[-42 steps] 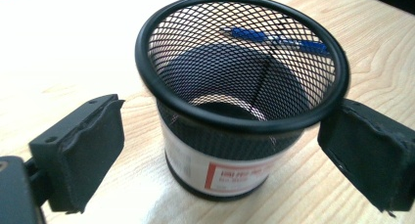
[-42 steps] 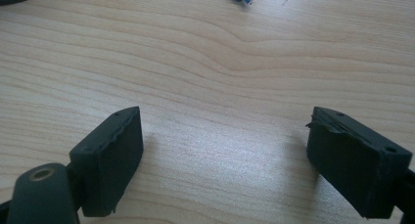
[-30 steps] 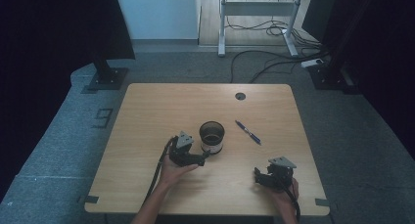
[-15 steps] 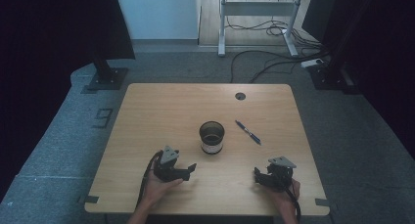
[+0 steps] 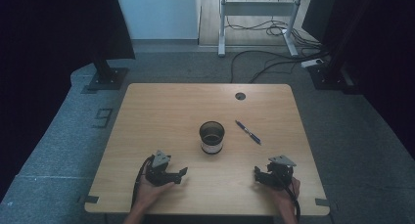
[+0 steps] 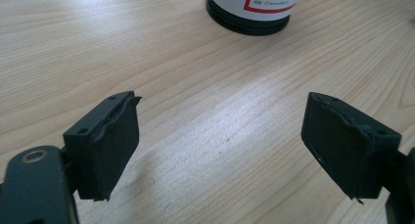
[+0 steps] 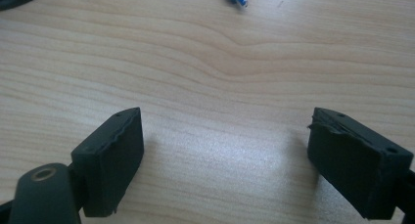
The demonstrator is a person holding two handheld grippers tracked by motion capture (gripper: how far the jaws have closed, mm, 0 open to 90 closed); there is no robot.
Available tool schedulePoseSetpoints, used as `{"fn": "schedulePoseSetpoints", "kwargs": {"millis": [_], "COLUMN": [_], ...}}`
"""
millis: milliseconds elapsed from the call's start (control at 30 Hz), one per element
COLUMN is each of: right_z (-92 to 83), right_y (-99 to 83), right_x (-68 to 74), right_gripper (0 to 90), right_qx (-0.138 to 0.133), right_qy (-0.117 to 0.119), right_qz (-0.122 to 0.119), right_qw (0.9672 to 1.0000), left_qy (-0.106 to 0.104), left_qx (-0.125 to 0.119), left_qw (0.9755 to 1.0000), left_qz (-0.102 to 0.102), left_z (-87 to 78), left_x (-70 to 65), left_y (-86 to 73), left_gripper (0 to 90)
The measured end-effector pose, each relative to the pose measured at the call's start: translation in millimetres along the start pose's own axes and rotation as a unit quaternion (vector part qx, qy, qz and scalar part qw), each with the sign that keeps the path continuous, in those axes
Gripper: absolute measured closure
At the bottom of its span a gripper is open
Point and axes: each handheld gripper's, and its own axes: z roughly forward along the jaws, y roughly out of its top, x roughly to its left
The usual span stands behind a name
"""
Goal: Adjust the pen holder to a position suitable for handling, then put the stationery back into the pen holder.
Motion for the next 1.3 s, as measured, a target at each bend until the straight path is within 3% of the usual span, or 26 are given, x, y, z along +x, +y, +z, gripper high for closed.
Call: {"fn": "schedulePoseSetpoints", "kwargs": {"millis": [233, 333, 500, 700, 900, 1033, 1300], "right_z": [-7.2, -6.0, -0.6, 9.1, 27.7, 40.6, 63.3], "right_y": [12.6, 30.9, 58.0, 79.9, 101.0, 110.0, 117.8], "right_x": [-0.2, 3.3, 8.9, 12.3, 17.1, 17.0, 14.1], "right_gripper": [21.7, 27.2, 30.9, 32.4, 37.4, 41.6, 46.2], "right_qx": [-0.039, -0.054, -0.065, -0.061, -0.054, -0.040, -0.023], "right_qy": [0.013, 0.035, 0.043, 0.067, 0.067, 0.073, 0.078], "right_qz": [0.000, -0.016, -0.041, -0.046, -0.056, -0.058, -0.058], "right_qw": [0.9991, 0.9978, 0.9961, 0.9948, 0.9947, 0.9949, 0.9950], "left_qy": [-0.005, -0.007, -0.010, -0.014, -0.014, -0.007, -0.012], "left_qx": [-0.002, 0.003, -0.003, -0.005, -0.010, -0.027, -0.026], "left_qw": [1.0000, 1.0000, 0.9999, 0.9999, 0.9998, 0.9994, 0.9995], "left_qz": [-0.005, -0.006, -0.005, -0.008, -0.014, -0.018, -0.013], "left_z": [-1.1, -0.1, -1.8, -2.0, -4.6, -7.4, -7.5], "left_x": [1.7, 1.5, 0.8, 0.6, 3.1, 1.8, -0.4], "left_y": [0.4, -0.9, 0.0, 0.2, 0.7, 0.9, 1.8], "left_gripper": [14.7, 14.7, 14.9, 14.9, 14.9, 16.1, 16.4]}}
